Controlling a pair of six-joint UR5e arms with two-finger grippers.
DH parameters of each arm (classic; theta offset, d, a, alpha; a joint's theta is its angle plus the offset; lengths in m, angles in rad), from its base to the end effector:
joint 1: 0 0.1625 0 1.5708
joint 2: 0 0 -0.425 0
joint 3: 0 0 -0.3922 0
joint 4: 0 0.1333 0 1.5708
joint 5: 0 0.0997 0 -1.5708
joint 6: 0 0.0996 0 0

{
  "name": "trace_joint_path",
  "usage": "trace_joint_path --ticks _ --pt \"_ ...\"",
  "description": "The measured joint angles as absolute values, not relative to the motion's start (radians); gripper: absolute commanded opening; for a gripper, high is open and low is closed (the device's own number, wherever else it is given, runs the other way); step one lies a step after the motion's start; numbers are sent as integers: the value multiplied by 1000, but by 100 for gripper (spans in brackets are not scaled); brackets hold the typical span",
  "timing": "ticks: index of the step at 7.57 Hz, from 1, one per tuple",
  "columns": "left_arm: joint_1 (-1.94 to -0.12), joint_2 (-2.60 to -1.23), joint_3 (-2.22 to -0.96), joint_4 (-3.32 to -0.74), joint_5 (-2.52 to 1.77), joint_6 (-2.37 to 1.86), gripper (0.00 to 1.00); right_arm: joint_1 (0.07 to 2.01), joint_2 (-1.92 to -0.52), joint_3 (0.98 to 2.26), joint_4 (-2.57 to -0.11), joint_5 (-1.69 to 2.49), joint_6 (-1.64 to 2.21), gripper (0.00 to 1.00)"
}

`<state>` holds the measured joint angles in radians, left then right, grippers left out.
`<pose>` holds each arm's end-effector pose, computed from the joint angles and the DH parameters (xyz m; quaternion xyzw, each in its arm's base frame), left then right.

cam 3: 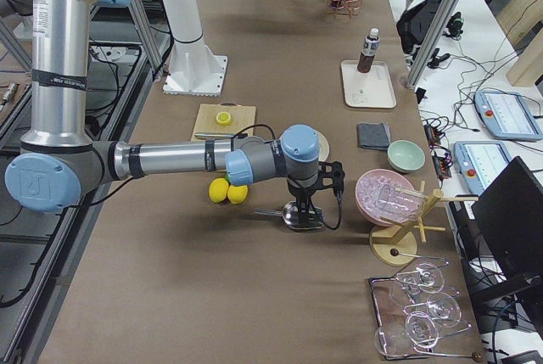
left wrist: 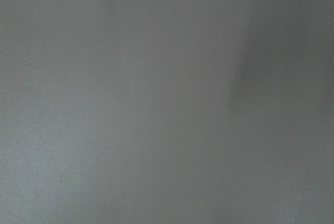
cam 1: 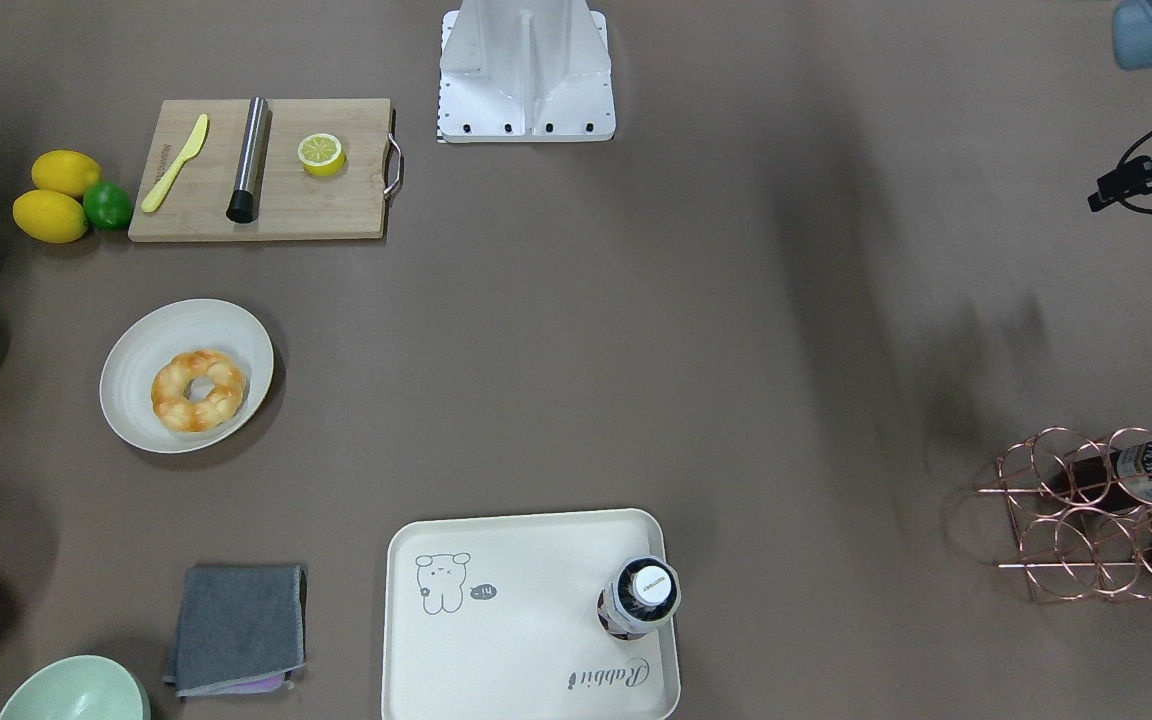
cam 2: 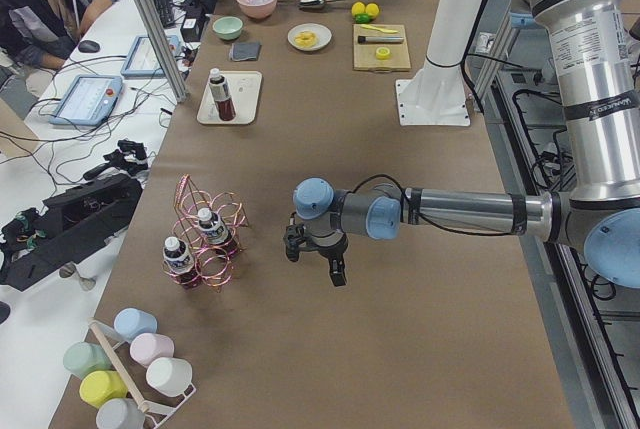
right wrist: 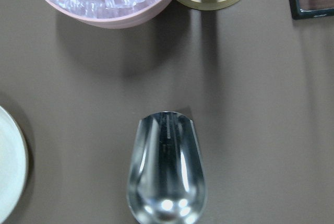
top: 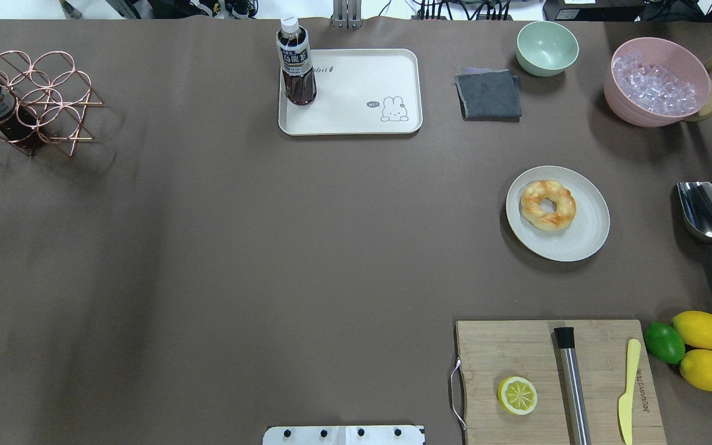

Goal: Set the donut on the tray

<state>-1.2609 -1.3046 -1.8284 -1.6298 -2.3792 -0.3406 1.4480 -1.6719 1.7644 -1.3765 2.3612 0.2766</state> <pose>0.0586 -0.3838 0.6396 -0.1037 0.3799 -0.0042 0.9192 0.0053 -0.4672 0.5881 0.0537 -0.3996 0.0153 0.9150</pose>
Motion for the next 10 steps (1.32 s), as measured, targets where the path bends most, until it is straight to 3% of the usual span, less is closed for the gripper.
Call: trace_joint_path --ticks 7,10 --pt "-1261 -1307 -1834 -1629 -2379 -342 98 1058 -1596 1714 -1085 2233 820 100" --pt "-1261 -1308 -1834 -1629 -2379 -342 98 962 -1580 1635 -887 2177 1074 90"
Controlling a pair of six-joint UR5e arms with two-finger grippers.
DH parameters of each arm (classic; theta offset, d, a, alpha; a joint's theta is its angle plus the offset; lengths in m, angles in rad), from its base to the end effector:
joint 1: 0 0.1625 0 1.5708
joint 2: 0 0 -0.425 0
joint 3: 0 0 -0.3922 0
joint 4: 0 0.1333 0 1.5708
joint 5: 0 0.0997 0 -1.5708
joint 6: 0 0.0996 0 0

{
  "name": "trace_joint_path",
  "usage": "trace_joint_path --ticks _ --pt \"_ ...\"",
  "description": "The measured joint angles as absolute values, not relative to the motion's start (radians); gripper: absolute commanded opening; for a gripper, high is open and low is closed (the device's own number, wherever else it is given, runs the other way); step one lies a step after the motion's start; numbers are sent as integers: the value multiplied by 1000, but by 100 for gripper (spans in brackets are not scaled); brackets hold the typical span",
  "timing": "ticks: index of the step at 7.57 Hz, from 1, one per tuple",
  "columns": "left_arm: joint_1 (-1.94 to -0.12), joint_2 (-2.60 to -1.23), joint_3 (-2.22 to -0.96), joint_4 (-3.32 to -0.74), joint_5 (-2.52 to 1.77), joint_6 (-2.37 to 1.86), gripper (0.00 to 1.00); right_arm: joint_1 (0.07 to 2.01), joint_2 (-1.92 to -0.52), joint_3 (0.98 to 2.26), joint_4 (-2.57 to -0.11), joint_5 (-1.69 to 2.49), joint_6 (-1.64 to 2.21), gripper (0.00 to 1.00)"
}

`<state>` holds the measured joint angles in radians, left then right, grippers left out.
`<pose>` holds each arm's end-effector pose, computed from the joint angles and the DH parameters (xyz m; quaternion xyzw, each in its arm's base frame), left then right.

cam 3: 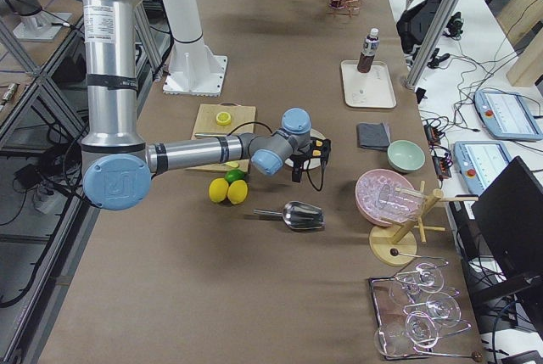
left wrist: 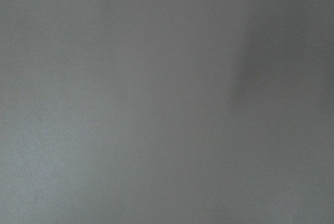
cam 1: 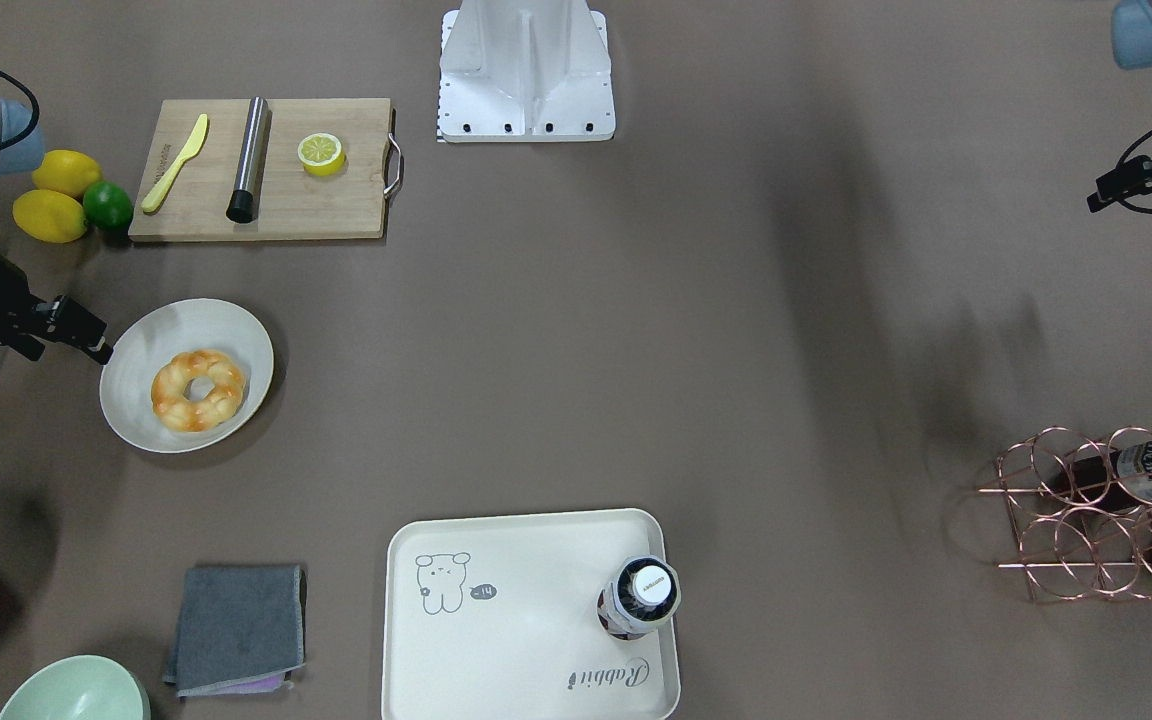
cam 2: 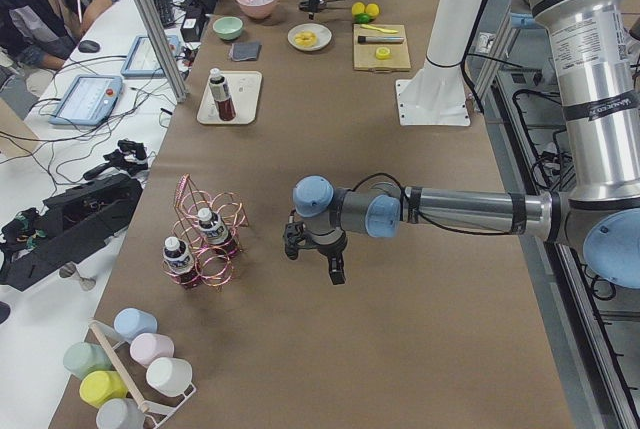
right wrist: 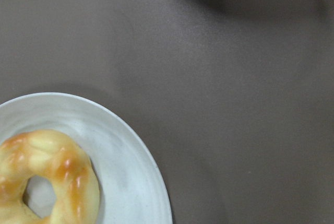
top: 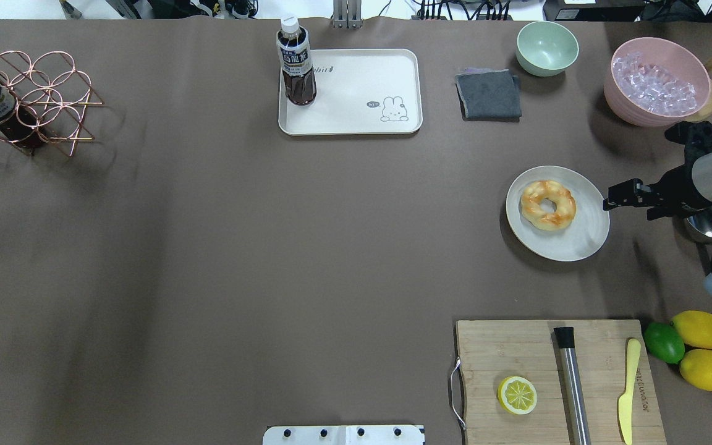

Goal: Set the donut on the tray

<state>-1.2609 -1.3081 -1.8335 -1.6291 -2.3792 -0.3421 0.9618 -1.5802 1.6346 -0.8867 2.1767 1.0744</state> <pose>0.0592 -0.3857 0.6358 -0.1005 0.3810 -0.0033 0.9191 -0.2326 -0.4674 0.5596 0.0220 -0.4423 0.1005 0.8910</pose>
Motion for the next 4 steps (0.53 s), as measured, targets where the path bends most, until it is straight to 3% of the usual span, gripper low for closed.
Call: trace_joint_path --ticks 4 --pt "-1261 -1307 -1832 -1629 -2379 -342 98 905 -1581 1625 -867 2130 1119 79"
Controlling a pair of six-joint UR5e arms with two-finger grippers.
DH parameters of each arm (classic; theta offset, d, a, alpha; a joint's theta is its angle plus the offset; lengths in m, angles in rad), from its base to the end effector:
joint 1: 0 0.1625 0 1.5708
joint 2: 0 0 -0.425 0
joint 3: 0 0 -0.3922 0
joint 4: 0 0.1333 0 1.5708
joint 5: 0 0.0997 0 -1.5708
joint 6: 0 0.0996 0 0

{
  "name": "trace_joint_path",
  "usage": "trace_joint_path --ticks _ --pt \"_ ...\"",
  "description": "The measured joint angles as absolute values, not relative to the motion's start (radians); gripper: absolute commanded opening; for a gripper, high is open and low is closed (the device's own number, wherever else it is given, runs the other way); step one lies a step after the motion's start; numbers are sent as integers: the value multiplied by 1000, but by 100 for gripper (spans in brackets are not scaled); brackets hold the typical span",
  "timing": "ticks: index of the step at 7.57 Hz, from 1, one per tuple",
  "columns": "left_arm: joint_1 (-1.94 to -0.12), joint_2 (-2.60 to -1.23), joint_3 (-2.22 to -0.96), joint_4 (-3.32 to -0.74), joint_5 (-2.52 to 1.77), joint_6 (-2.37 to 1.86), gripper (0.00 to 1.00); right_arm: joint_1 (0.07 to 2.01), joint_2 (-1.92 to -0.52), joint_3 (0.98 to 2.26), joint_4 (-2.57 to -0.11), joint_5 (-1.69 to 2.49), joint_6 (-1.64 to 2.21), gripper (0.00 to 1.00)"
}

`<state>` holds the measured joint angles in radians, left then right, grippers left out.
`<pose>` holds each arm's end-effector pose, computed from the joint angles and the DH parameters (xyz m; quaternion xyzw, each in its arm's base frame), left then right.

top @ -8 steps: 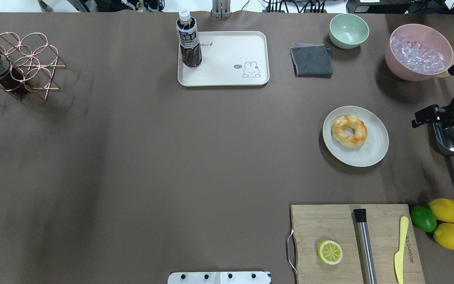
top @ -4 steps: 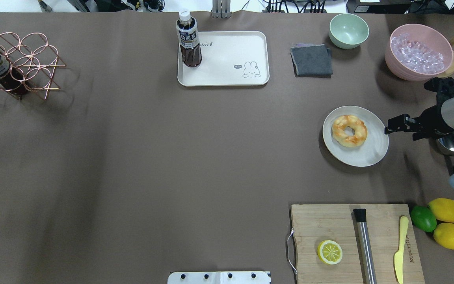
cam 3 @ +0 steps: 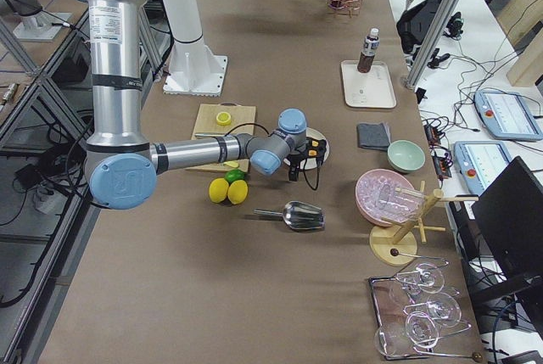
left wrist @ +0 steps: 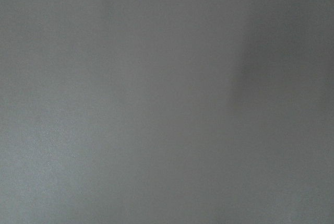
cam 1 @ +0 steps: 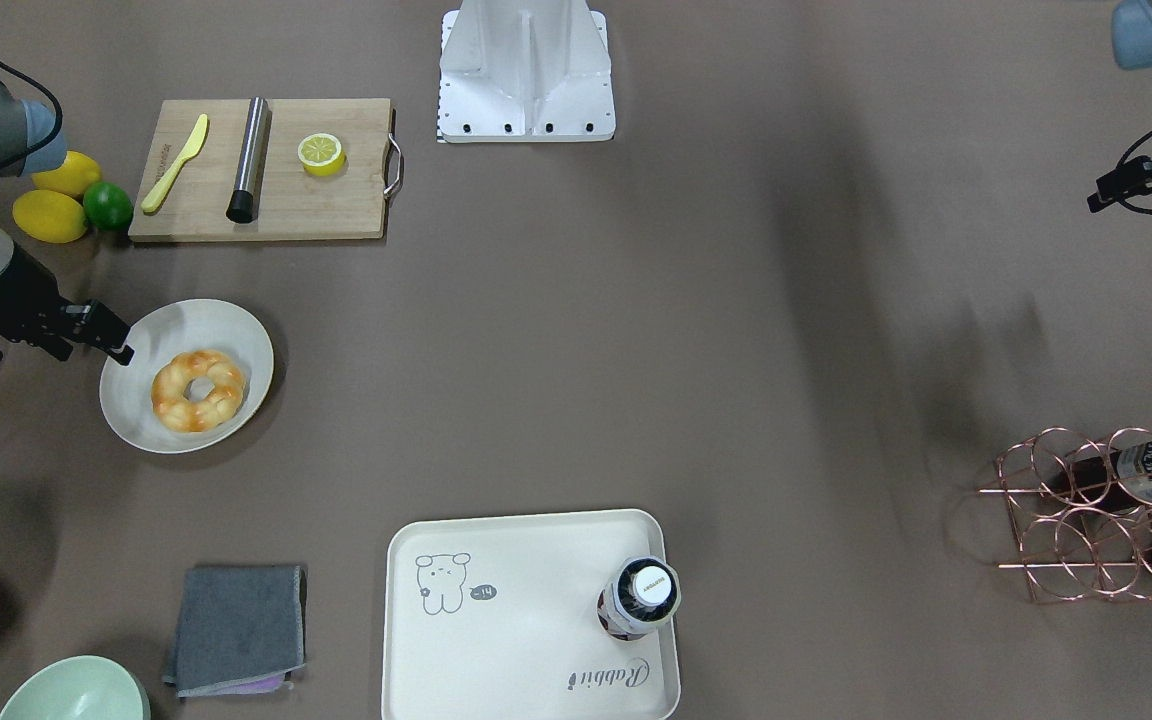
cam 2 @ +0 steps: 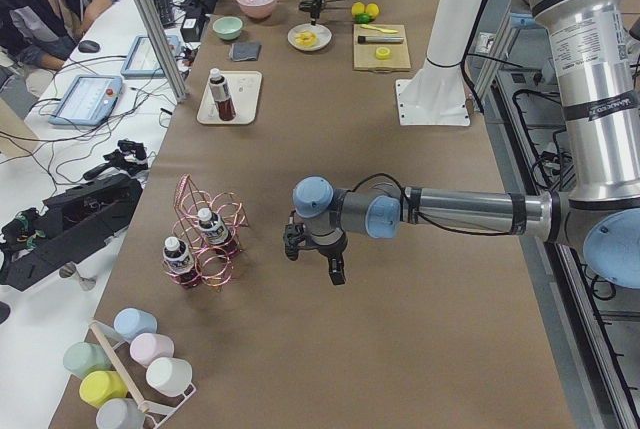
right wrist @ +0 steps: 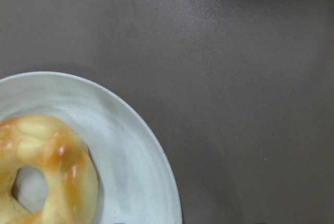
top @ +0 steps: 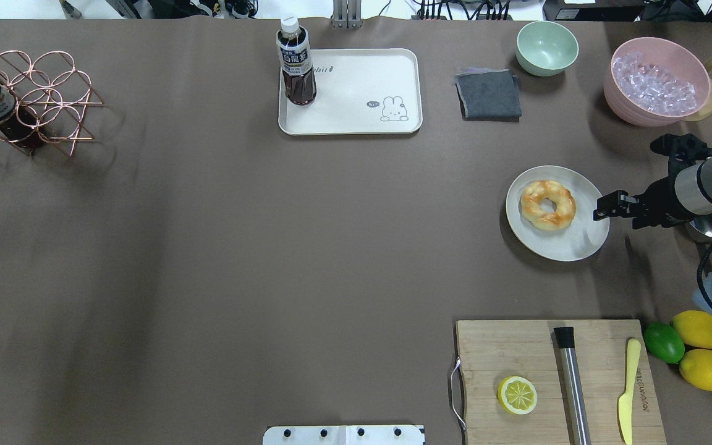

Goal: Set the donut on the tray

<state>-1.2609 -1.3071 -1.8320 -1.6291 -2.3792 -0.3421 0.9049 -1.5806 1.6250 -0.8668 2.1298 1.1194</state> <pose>0.0590 -0.3852 0.6369 -0.1016 0.3806 -0.0038 0.9191 -0.2568 -0.4572 0.5641 0.0204 -0.4347 0.1029 0.8944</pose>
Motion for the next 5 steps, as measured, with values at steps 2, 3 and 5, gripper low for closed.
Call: trace_joint_path --ticks 2,3,5 --pt "-1261 -1307 -1832 -1629 -2379 -342 98 872 -1578 1629 -866 2101 1166 48" --pt "-1261 -1307 -1832 -1630 -2379 -342 98 865 -1578 1630 -865 2094 1188 19" --pt "-1261 -1307 -1832 -1630 -2379 -342 98 859 -1578 1633 -865 2092 1217 0"
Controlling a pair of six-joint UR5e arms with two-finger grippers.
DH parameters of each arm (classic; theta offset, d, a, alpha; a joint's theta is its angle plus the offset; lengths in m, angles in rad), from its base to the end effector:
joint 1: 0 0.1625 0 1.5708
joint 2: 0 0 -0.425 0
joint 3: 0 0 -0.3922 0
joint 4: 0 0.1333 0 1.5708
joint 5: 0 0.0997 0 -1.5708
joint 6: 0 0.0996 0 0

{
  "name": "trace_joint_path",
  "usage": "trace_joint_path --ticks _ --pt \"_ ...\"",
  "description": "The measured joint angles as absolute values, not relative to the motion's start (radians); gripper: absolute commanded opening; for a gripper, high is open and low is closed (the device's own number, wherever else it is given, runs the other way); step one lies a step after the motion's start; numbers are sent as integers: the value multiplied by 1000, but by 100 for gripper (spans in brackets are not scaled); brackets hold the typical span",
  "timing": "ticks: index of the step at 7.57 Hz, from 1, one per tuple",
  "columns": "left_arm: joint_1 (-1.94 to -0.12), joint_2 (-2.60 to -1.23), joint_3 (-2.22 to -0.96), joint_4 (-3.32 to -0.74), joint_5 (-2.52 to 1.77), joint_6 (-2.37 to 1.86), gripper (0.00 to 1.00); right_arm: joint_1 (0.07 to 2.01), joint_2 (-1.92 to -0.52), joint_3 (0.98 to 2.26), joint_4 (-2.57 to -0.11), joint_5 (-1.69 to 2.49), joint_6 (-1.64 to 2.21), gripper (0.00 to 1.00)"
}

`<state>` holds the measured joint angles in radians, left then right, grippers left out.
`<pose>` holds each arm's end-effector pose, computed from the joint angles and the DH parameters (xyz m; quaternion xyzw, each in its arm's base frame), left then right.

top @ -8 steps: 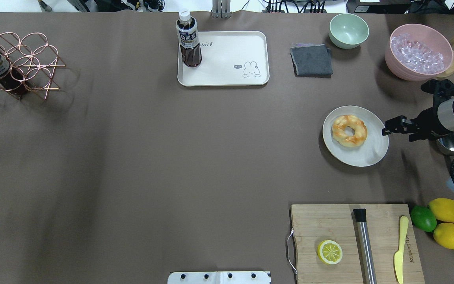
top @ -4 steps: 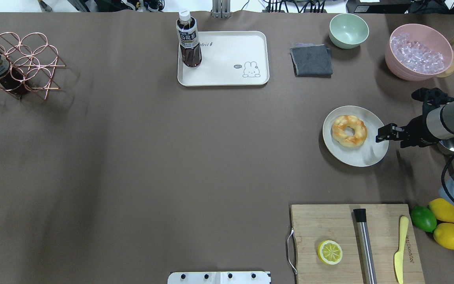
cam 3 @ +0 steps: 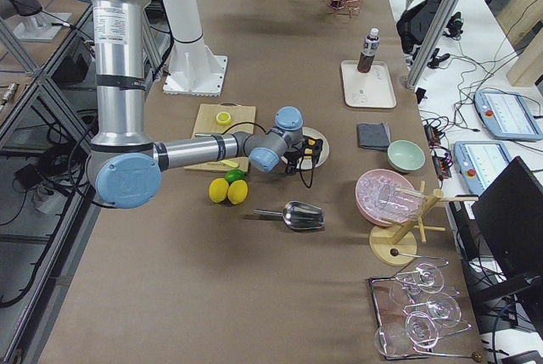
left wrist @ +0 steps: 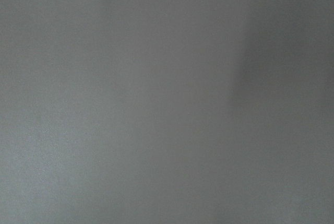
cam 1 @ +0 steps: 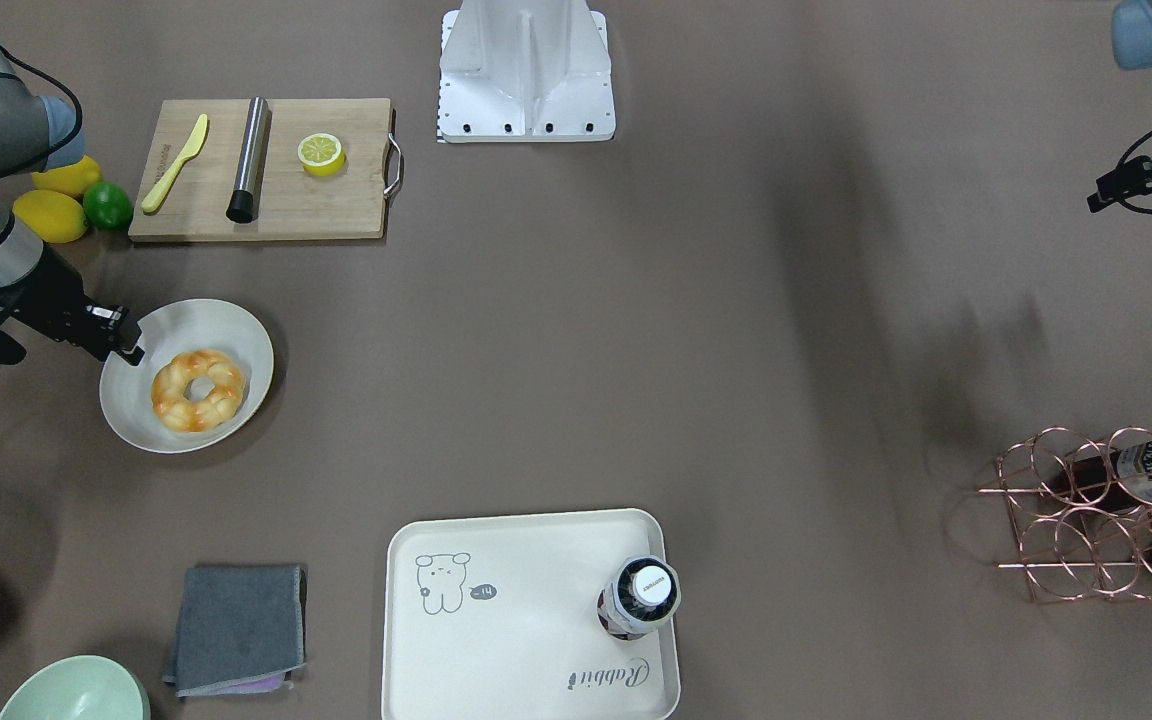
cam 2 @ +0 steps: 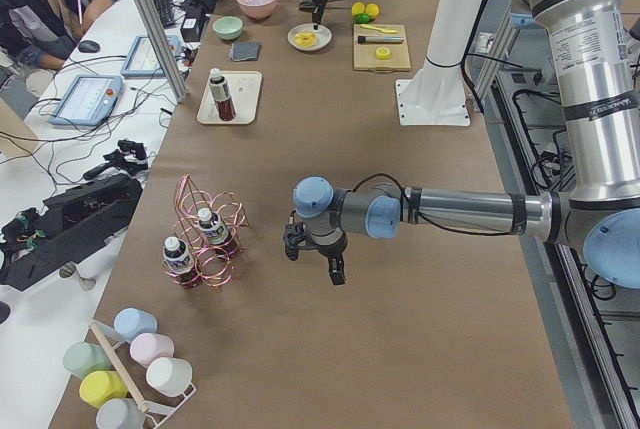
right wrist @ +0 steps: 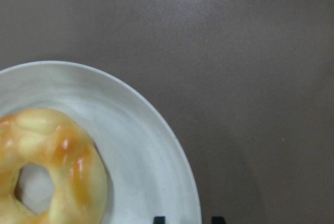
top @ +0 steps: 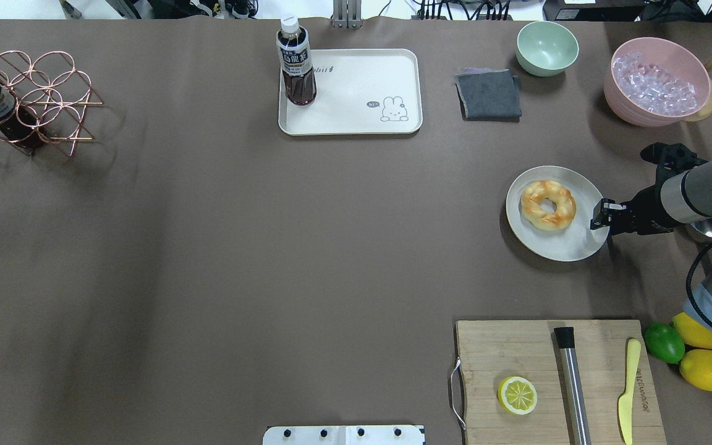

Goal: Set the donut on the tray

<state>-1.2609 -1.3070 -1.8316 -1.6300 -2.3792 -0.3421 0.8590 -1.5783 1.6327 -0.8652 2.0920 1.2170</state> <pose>0.0590 -0.3851 0.6371 -0.1014 0.3807 -0.0037 0.9191 -0.2764 -0.4486 0.5601 0.0076 -0.4309 0.1317 0.8927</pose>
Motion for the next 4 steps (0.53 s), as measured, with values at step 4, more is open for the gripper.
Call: trace_joint_path --ticks 4 --pt "-1260 -1306 -1832 -1630 -2379 -342 98 858 -1580 1659 -865 2097 1257 0"
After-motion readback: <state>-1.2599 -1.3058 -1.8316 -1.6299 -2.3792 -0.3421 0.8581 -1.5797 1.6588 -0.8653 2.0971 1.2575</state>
